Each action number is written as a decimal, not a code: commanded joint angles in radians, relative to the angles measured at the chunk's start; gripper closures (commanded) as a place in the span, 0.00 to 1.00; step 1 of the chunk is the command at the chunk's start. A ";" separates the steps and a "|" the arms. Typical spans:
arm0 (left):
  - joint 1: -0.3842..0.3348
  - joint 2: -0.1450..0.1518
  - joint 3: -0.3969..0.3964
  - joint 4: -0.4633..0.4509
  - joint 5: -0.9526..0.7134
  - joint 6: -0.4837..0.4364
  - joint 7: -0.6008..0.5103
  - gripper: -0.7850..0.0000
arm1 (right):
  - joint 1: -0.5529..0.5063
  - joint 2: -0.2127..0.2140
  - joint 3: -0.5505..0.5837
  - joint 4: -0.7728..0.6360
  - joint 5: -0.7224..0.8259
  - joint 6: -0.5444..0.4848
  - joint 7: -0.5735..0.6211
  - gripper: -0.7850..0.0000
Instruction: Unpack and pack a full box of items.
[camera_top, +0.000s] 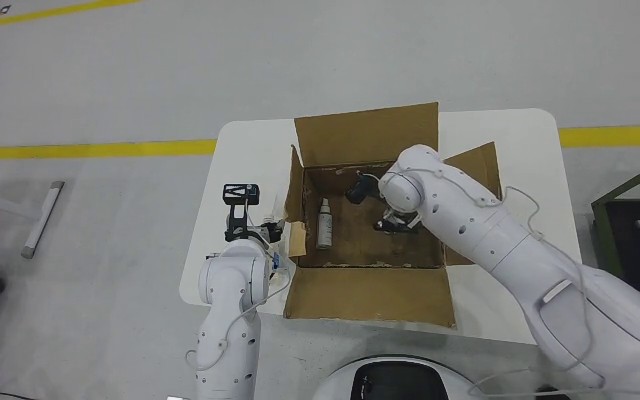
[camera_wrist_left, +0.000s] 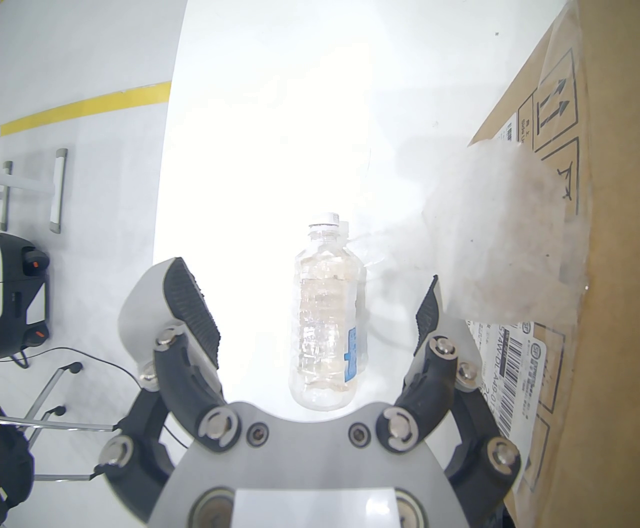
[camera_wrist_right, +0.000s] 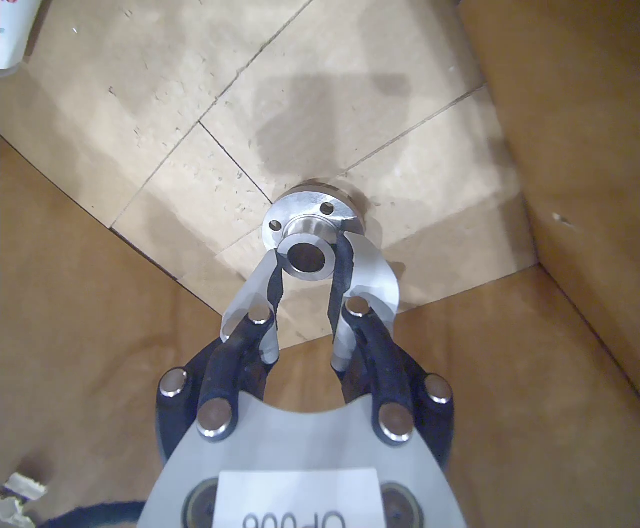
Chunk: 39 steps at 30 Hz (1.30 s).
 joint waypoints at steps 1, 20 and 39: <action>0.000 0.000 0.000 0.000 0.000 0.000 0.000 0.00 | -0.006 0.008 0.016 -0.032 -0.005 0.009 0.008 1.00; 0.000 0.000 0.000 0.000 0.000 0.000 0.000 0.00 | -0.119 0.088 0.183 -0.330 -0.052 0.081 0.089 1.00; 0.000 0.000 0.000 0.000 0.000 0.000 0.000 0.00 | -0.166 0.133 0.332 -0.509 -0.118 0.121 0.086 1.00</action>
